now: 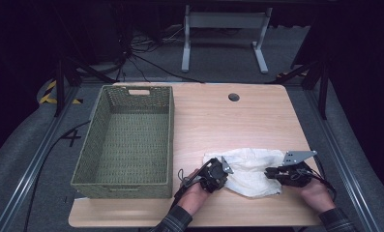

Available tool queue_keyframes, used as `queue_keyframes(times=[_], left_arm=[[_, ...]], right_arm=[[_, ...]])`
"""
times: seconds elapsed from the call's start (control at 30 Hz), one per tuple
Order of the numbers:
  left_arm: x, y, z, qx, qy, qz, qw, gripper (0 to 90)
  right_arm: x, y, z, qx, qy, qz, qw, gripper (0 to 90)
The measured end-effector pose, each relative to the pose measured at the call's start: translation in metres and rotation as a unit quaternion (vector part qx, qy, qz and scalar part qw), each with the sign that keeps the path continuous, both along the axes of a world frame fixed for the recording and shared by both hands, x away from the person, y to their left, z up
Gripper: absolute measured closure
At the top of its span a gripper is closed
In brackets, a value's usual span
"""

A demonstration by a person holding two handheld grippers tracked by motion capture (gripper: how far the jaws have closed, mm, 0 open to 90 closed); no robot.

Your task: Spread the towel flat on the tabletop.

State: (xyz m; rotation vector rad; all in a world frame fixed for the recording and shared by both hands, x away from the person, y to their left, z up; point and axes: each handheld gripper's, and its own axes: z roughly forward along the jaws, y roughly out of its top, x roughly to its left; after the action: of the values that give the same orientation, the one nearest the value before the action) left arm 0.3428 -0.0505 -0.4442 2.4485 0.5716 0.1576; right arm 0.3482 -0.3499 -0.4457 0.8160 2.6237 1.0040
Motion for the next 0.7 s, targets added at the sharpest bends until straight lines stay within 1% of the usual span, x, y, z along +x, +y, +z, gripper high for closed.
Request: queue_keyframes(times=[0.03, 0.07, 0.1, 0.17, 0.2, 0.23, 0.27, 0.3, 0.33, 0.37, 0.4, 0.47, 0.5, 0.53, 0.57, 0.67, 0.7], left_arm=[[0.0, 0.0, 0.0, 0.0, 0.0, 0.0, 1.0, 89.9], [0.0, 0.002, 0.005, -0.009, -0.005, 0.006, 0.9999, 89.9], [-0.001, 0.004, 0.008, -0.01, -0.005, 0.01, 0.9999, 89.9], [-0.004, 0.008, 0.012, -0.011, -0.013, 0.014, 0.9998, 89.7], [-0.006, 0.01, 0.012, -0.013, -0.018, 0.013, 0.9997, 88.0], [-0.008, 0.011, 0.011, -0.007, -0.019, 0.013, 0.9997, 82.1], [-0.008, 0.011, 0.011, -0.007, -0.019, 0.013, 0.9997, 78.1], [-0.011, 0.012, 0.006, 0.005, -0.022, 0.009, 0.9997, 74.9], [-0.011, 0.012, 0.006, 0.005, -0.022, 0.009, 0.9997, 73.7], [-0.011, 0.012, 0.003, 0.008, -0.019, 0.004, 0.9998, 73.7], [-0.01, 0.009, -0.003, 0.021, -0.016, 0.002, 0.9996, 71.8], [-0.01, 0.008, -0.005, 0.025, -0.014, 0.003, 0.9996, 73.4], [-0.009, 0.007, -0.006, 0.023, -0.015, 0.004, 0.9996, 73.4], [-0.006, 0.007, -0.005, 0.028, -0.018, 0.01, 0.9994, 82.4], [-0.005, 0.008, -0.005, 0.027, -0.012, 0.01, 0.9995, 86.4], [-0.003, 0.009, -0.003, 0.019, 0.007, 0.015, 0.9997, 88.5], [-0.003, 0.009, -0.003, 0.019, 0.007, 0.015, 0.9997, 88.6]], right_arm=[[0.0, 0.0, 0.0, 0.0, 0.0, 0.0, 1.0, 78.2], [0.0, 0.0, 0.0, 0.0, 0.001, -0.002, 1.0, 78.2], [0.0, -0.001, 0.0, 0.0, 0.0, -0.002, 1.0, 78.2], [0.0, 0.0, 0.0, 0.0, 0.001, -0.002, 1.0, 78.3], [0.0, -0.001, 0.0, -0.001, 0.001, -0.001, 1.0, 78.2], [0.0, -0.001, 0.0, 0.0, 0.001, 0.0, 1.0, 78.2], [0.0, -0.001, 0.0, 0.0, 0.001, 0.0, 1.0, 78.2], [-0.001, -0.001, -0.001, 0.0, 0.002, 0.001, 1.0, 78.2], [-0.001, -0.001, -0.001, 0.0, 0.002, 0.001, 1.0, 78.2], [-0.001, -0.001, -0.001, -0.001, 0.004, 0.0, 1.0, 78.2], [0.0, -0.001, -0.001, -0.001, 0.004, 0.002, 1.0, 78.2], [0.0, -0.001, -0.001, 0.001, 0.004, 0.002, 1.0, 78.2], [0.0, -0.001, -0.001, 0.001, 0.004, 0.002, 1.0, 78.2], [0.0, -0.001, -0.001, 0.0, 0.004, 0.002, 1.0, 78.2], [0.0, -0.001, -0.001, 0.0, 0.003, 0.001, 1.0, 78.2], [0.0, -0.001, -0.001, 0.0, 0.003, 0.001, 1.0, 78.3], [0.0, -0.001, -0.001, 0.0, 0.003, 0.001, 1.0, 78.3]])
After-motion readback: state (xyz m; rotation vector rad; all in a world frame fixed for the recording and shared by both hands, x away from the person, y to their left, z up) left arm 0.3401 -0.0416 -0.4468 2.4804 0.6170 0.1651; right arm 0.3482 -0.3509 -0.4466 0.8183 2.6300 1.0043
